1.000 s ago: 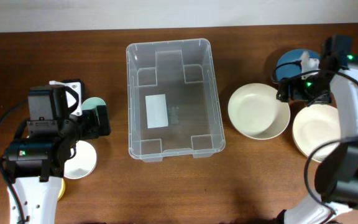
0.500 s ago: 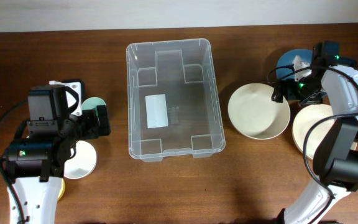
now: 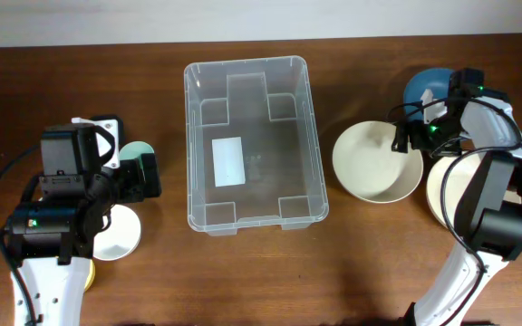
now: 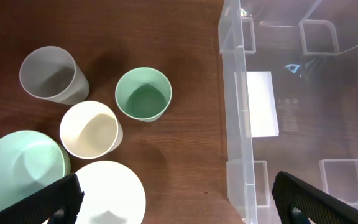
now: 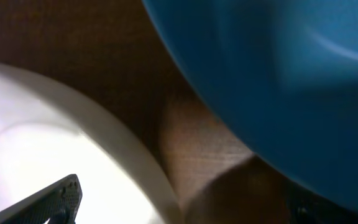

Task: Pack container
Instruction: 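Reach the right gripper to the cream bowl rim and grasp it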

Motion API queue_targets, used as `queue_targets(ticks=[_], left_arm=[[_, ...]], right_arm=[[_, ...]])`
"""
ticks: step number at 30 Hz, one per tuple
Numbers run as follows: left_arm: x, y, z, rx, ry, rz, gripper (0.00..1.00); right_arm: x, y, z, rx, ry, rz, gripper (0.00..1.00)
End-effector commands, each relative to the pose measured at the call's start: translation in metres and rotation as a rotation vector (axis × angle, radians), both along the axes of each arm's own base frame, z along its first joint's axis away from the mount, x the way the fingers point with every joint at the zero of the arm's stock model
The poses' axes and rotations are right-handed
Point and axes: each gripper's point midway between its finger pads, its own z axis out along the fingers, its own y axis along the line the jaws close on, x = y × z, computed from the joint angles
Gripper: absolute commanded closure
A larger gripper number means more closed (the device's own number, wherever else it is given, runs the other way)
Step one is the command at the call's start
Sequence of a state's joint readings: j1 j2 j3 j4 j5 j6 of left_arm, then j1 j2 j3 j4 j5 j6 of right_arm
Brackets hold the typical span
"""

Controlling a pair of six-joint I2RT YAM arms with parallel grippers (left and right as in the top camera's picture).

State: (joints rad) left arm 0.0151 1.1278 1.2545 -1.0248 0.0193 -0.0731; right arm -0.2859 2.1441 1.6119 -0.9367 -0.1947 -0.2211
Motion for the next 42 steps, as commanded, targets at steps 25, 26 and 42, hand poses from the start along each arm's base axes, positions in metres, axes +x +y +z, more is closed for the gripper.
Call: queue_targets(ticks=[25, 26, 42], left_arm=[[0.003, -0.002, 0.008, -0.015, -0.02, 0.001, 0.01], [0.003, -0.002, 0.008, -0.015, -0.02, 0.001, 0.01], [0.003, -0.002, 0.008, -0.014, -0.02, 0.001, 0.0]], right_arm=[[-0.017, 0.01, -0.03, 0.056, 0.067, 0.007, 0.64], [-0.017, 0.01, -0.03, 0.056, 0.068, 0.007, 0.65], [-0.02, 0.017, -0.028, 0.094, 0.08, 0.009, 0.96]])
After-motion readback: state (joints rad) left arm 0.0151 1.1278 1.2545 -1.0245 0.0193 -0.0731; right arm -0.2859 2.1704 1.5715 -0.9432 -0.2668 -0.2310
